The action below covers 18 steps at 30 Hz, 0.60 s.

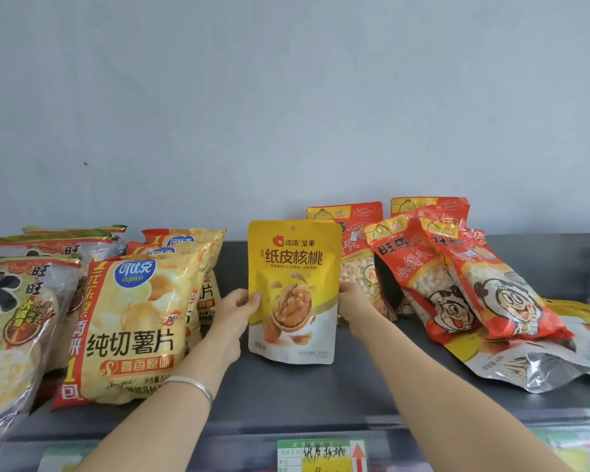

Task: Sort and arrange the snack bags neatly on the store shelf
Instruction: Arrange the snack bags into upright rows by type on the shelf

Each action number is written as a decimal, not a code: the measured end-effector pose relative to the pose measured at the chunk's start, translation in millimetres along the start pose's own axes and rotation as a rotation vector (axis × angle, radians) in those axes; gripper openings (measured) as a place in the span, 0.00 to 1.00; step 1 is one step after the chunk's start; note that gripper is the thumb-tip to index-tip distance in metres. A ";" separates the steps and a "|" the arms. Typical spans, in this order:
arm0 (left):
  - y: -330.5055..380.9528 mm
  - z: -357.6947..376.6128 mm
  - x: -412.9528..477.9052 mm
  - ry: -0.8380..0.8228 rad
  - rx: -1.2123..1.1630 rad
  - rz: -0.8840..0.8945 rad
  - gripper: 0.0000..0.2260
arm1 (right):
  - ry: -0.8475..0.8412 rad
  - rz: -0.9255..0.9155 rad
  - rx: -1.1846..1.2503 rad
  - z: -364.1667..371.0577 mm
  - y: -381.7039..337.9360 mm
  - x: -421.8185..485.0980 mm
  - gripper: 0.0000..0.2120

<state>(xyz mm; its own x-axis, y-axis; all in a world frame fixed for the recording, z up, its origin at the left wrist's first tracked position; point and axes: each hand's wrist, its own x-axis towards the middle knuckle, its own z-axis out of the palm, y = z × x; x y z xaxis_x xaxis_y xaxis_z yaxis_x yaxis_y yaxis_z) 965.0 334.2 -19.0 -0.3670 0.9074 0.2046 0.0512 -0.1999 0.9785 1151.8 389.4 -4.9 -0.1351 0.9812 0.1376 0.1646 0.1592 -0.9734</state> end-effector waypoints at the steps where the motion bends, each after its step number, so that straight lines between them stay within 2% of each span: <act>1: -0.5 0.3 2.2 0.039 0.006 0.012 0.06 | 0.003 0.014 -0.001 0.6 -0.5 3.6 0.13; 4: -2.4 -1.4 6.9 0.231 0.001 0.046 0.06 | 0.004 0.039 0.052 7.8 -1.7 16.0 0.09; 8: -8.3 -4.6 12.3 0.382 0.005 0.077 0.06 | 0.046 0.036 0.101 23.6 -1.7 27.6 0.13; 14: -8.1 3.8 11.4 0.346 -0.031 0.088 0.05 | 0.056 0.005 0.119 29.4 4.3 25.3 0.12; 18: -5.2 6.4 8.3 0.299 -0.061 0.145 0.14 | 0.065 -0.005 0.076 22.9 5.4 23.9 0.12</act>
<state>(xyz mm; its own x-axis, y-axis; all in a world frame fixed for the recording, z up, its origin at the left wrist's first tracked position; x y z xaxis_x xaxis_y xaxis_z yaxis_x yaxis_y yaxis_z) 967.6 345.2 -22.2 -0.6170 0.7207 0.3160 0.0703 -0.3495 0.9343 1127.1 411.1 -11.1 -0.0717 0.9858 0.1517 0.0895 0.1579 -0.9834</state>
